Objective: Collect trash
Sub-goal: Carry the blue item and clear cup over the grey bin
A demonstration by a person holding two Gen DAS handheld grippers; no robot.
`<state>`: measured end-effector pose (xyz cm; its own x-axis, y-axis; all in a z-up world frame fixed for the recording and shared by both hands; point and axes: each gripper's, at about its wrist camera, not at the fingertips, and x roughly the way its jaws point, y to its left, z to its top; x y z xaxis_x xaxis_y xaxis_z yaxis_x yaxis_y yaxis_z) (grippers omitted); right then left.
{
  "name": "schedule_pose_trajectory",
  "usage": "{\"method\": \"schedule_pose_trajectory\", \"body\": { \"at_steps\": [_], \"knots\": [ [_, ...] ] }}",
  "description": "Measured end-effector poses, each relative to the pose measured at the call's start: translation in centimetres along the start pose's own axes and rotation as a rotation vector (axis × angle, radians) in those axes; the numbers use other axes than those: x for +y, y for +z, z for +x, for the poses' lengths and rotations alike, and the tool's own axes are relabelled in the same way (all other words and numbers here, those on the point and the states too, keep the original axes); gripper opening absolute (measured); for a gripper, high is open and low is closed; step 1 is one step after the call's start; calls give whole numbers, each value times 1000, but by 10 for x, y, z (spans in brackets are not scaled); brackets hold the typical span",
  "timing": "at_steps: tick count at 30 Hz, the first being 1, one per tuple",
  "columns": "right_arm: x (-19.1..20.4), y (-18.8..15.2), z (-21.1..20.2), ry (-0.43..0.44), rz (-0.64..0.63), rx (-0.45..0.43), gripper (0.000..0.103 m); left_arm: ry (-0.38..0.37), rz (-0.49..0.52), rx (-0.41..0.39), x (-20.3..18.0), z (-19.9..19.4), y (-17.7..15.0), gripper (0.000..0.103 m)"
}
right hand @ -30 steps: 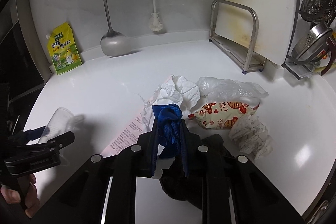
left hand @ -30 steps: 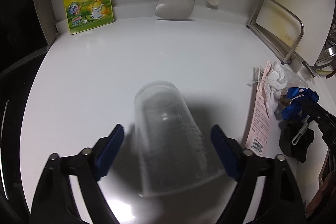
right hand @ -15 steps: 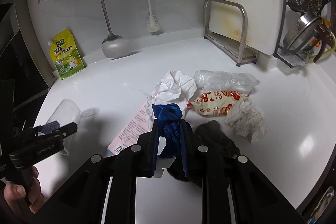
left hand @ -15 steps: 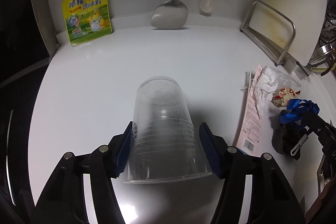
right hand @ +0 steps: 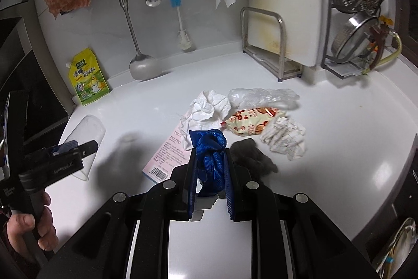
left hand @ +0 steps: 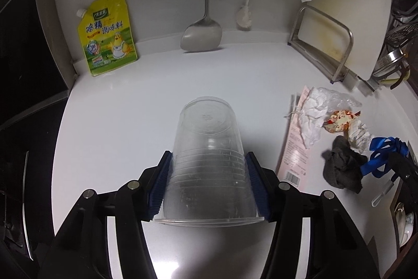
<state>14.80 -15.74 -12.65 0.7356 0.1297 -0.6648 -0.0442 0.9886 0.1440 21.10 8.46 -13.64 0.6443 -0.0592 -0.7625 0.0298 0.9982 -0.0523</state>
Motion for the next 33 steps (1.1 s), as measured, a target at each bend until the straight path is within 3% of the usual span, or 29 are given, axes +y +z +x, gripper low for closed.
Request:
{"method": "schedule_pose_trajectory", "body": {
  "at_steps": [16, 33],
  "knots": [
    [-18, -23, -71, 23, 16, -29, 18, -38, 32, -36, -34, -74, -21, 55],
    [-36, -95, -147, 93, -50, 44, 18, -70, 73, -24, -85, -159, -107, 55]
  ]
}}
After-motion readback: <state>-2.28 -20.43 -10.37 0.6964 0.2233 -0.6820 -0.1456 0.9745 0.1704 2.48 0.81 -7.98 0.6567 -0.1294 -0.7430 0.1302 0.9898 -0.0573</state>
